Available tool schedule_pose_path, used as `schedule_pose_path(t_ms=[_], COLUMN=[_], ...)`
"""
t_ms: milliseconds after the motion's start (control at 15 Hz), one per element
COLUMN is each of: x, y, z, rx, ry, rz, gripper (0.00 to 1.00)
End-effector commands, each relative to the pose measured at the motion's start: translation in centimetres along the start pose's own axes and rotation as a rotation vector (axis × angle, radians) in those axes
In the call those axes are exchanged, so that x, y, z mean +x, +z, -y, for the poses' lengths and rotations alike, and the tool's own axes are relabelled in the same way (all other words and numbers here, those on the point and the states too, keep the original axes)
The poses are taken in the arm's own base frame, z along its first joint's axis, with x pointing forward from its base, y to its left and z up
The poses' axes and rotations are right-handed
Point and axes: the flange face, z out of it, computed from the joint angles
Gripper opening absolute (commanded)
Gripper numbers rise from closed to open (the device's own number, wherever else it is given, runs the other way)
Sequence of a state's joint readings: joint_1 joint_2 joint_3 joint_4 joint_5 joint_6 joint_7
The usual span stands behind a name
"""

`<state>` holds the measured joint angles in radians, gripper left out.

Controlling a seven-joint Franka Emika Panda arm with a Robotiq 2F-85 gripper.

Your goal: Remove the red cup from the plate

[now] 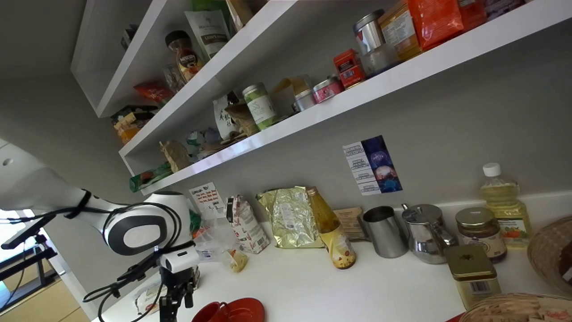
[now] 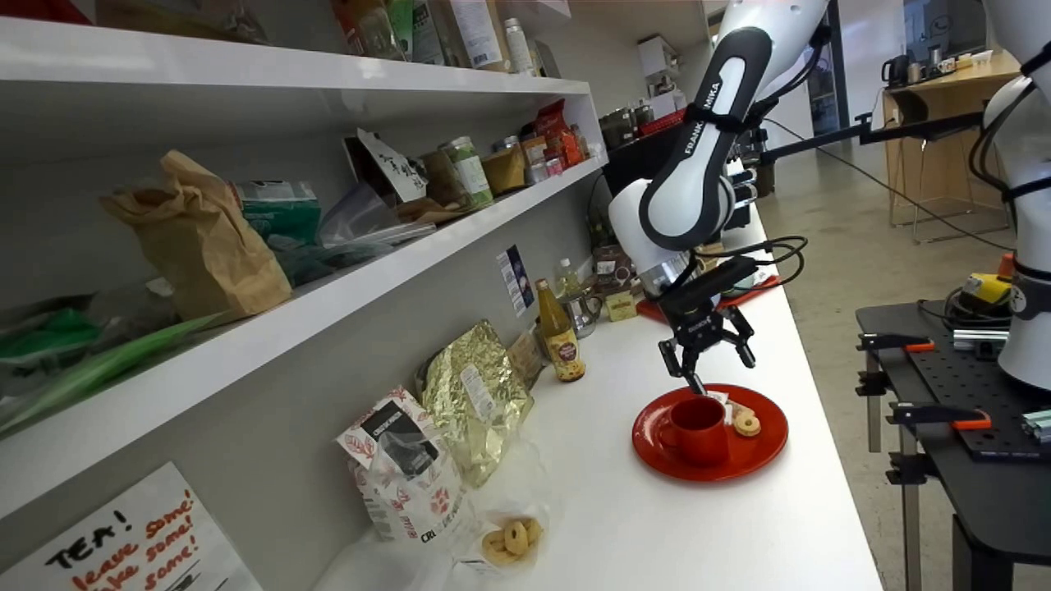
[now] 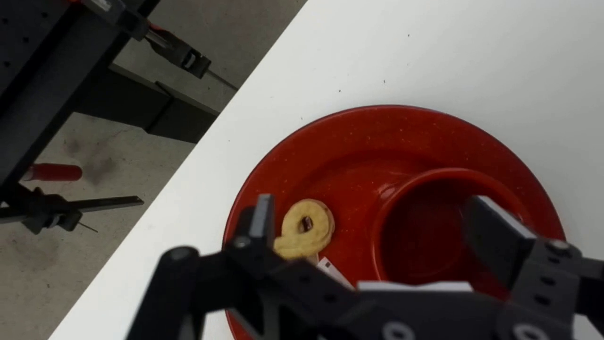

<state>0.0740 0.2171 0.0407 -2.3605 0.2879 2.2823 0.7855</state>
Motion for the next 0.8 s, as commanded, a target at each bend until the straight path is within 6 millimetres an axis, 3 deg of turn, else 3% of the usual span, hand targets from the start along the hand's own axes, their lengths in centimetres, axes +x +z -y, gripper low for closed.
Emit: schedule_pose_path(t_ms=[0, 267, 733], x=[3.0, 5.1, 5.8], y=[-0.9, -0.2, 3.3], z=[0.6, 1.4, 3.3], rx=[0.007, 0.004, -0.048], ry=[0.047, 0.068, 0.055], rz=[0.000, 0.015, 0.071], gripper=[1.00, 1.00, 1.00])
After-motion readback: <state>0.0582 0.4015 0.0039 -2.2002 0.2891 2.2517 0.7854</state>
